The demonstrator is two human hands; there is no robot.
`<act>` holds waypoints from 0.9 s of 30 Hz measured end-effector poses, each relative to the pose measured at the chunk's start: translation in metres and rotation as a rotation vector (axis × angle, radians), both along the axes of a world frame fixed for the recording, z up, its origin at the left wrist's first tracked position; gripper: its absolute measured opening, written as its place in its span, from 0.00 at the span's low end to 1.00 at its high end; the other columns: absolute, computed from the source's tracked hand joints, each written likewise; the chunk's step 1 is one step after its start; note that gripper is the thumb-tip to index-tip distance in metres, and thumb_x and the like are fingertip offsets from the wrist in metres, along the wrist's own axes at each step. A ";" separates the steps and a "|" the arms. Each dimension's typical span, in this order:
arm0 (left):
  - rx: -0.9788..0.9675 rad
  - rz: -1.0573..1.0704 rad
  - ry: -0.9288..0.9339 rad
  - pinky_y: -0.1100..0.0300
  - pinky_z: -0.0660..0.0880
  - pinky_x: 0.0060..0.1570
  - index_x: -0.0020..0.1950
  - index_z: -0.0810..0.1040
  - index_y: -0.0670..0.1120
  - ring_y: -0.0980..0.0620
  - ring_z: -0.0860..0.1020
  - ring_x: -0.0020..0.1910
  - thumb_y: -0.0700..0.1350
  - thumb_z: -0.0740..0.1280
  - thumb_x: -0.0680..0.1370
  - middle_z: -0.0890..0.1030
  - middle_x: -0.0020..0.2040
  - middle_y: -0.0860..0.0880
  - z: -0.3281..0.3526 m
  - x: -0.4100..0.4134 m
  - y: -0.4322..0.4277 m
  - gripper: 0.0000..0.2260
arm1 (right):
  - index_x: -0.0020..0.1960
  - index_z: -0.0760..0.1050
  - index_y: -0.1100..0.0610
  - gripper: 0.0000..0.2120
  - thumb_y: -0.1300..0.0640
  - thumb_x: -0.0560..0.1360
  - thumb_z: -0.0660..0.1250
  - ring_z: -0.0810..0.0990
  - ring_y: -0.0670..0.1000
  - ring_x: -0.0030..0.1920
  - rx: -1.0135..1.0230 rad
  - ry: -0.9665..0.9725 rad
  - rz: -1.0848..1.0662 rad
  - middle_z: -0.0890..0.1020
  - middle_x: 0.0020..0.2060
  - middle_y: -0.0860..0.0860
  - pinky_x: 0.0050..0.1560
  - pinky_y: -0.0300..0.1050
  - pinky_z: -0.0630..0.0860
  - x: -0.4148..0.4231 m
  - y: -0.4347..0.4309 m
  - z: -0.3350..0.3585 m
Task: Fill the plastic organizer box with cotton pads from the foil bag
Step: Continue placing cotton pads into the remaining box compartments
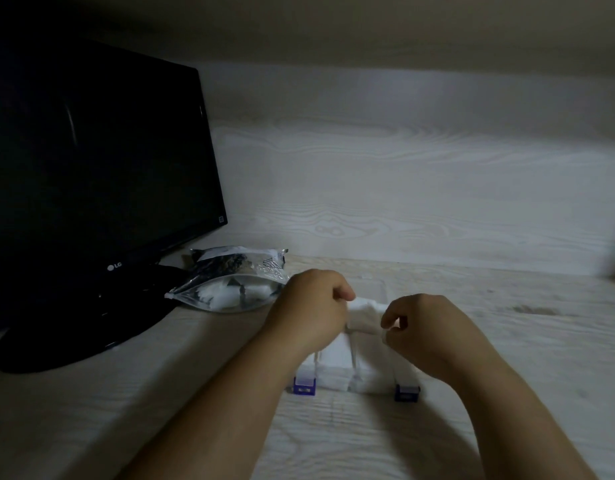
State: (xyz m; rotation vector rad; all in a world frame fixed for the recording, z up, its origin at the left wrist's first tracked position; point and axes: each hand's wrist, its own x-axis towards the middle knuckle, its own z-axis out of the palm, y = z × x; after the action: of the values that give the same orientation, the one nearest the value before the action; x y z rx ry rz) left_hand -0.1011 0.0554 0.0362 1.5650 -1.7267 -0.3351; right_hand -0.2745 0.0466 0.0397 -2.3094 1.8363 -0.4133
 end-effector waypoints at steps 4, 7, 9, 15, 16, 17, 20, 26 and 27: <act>0.017 0.081 -0.016 0.60 0.77 0.53 0.49 0.83 0.52 0.53 0.80 0.50 0.39 0.65 0.75 0.83 0.50 0.53 -0.005 0.024 -0.003 0.11 | 0.59 0.79 0.42 0.14 0.54 0.76 0.63 0.79 0.44 0.45 -0.023 -0.061 0.045 0.81 0.54 0.45 0.45 0.38 0.77 0.006 -0.002 -0.006; 0.073 0.186 -0.068 0.57 0.76 0.57 0.52 0.84 0.50 0.51 0.80 0.54 0.38 0.63 0.75 0.83 0.54 0.51 -0.006 0.046 -0.007 0.12 | 0.62 0.77 0.42 0.14 0.52 0.79 0.62 0.79 0.46 0.50 -0.055 -0.069 0.073 0.80 0.58 0.45 0.52 0.40 0.77 0.011 -0.001 -0.008; 0.134 0.249 -0.137 0.57 0.76 0.54 0.49 0.84 0.44 0.47 0.80 0.53 0.37 0.63 0.74 0.84 0.52 0.46 -0.004 0.062 -0.010 0.11 | 0.63 0.77 0.43 0.15 0.52 0.79 0.61 0.78 0.46 0.52 -0.080 -0.059 0.092 0.79 0.59 0.45 0.53 0.40 0.75 0.014 -0.001 -0.010; 0.348 0.375 -0.390 0.54 0.75 0.57 0.56 0.80 0.37 0.39 0.77 0.58 0.41 0.61 0.73 0.79 0.58 0.37 -0.018 0.099 -0.019 0.15 | 0.65 0.76 0.44 0.16 0.53 0.80 0.59 0.77 0.47 0.56 -0.124 -0.034 0.145 0.78 0.60 0.46 0.55 0.39 0.72 0.019 -0.002 -0.013; 0.369 0.384 -0.429 0.54 0.74 0.60 0.59 0.79 0.39 0.40 0.76 0.60 0.41 0.60 0.73 0.78 0.61 0.38 -0.024 0.101 -0.019 0.17 | 0.65 0.76 0.44 0.15 0.53 0.80 0.60 0.77 0.46 0.55 -0.139 -0.048 0.147 0.78 0.59 0.45 0.54 0.39 0.72 0.019 -0.002 -0.013; 0.393 0.393 -0.455 0.54 0.73 0.62 0.63 0.77 0.41 0.40 0.74 0.63 0.42 0.60 0.74 0.76 0.64 0.39 -0.029 0.102 -0.019 0.18 | 0.65 0.76 0.44 0.15 0.53 0.80 0.60 0.77 0.45 0.53 -0.155 -0.065 0.150 0.79 0.57 0.44 0.53 0.38 0.72 0.018 -0.001 -0.013; 0.413 0.398 -0.497 0.56 0.70 0.64 0.66 0.75 0.44 0.42 0.72 0.65 0.40 0.60 0.75 0.74 0.66 0.40 -0.039 0.107 -0.020 0.19 | 0.63 0.77 0.44 0.14 0.54 0.79 0.62 0.74 0.42 0.46 -0.191 -0.108 0.161 0.79 0.53 0.42 0.48 0.34 0.70 0.017 -0.002 -0.014; 0.375 0.417 -0.479 0.55 0.71 0.63 0.66 0.75 0.45 0.42 0.73 0.65 0.40 0.60 0.76 0.75 0.66 0.41 -0.043 0.112 -0.021 0.19 | 0.62 0.77 0.43 0.14 0.54 0.79 0.62 0.75 0.41 0.45 -0.189 -0.132 0.169 0.77 0.49 0.41 0.46 0.34 0.70 0.016 -0.001 -0.014; 0.362 0.418 -0.462 0.55 0.71 0.63 0.66 0.75 0.45 0.42 0.73 0.65 0.39 0.60 0.76 0.75 0.65 0.41 -0.044 0.112 -0.021 0.19 | 0.62 0.77 0.43 0.14 0.54 0.79 0.62 0.75 0.41 0.45 -0.188 -0.137 0.171 0.77 0.48 0.40 0.46 0.33 0.69 0.016 -0.001 -0.014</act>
State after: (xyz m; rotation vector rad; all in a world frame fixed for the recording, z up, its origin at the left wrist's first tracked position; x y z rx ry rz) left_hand 0.0112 0.0343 -0.0077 2.3636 -1.6669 -0.0755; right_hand -0.2582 0.0459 0.0255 -2.4652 1.5840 -0.7263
